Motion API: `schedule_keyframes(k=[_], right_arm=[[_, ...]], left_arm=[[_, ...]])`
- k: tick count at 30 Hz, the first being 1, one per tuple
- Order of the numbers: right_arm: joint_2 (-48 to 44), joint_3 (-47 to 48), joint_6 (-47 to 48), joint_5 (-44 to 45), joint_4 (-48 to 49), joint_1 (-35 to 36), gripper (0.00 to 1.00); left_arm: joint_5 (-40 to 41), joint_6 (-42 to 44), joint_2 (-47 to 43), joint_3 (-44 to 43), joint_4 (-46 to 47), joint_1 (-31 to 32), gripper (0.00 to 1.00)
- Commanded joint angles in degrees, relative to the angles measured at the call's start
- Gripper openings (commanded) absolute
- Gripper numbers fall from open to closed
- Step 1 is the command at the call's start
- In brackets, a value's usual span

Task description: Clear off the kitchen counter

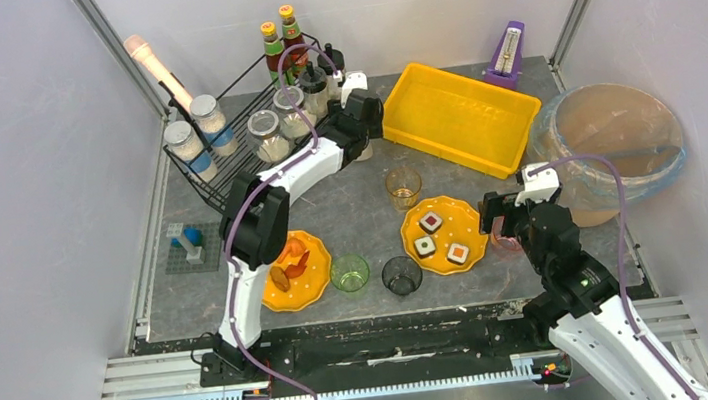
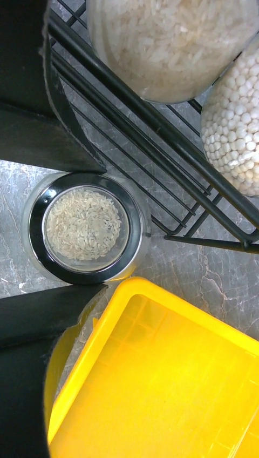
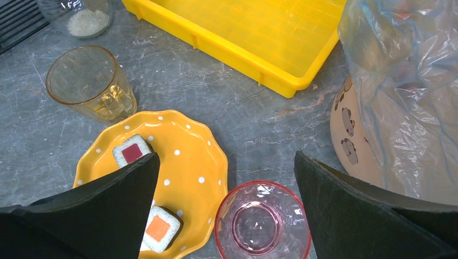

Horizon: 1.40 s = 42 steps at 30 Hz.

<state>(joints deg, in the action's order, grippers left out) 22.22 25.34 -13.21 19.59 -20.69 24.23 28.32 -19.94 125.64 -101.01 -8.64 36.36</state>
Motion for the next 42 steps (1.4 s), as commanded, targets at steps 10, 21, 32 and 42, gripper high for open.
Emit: schedule_keyframes(k=[10,21,32,42], right_arm=[[-1.1,2.0,2.0,1.0,1.2,0.1,0.98],[-1.5,1.0,4.8,-1.2,3.2,0.1,0.98],[-1.7,-0.3,4.6,-4.6,5.8,0.1,0.98],[-1.4,-0.9,4.4,-6.3,7.2,0.1,0.98]], left_arm=[[-2.3,-10.5,-11.2,5.4,-6.1,0.3,0.25],[5.4,-18.8,-28.6,10.0,-28.1,5.3,0.02],[11.5,-28.8,-46.7,12.2,-45.4,7.2,0.02],[23.9,-25.4,-50.1,6.3,-51.7,5.3,0.02]])
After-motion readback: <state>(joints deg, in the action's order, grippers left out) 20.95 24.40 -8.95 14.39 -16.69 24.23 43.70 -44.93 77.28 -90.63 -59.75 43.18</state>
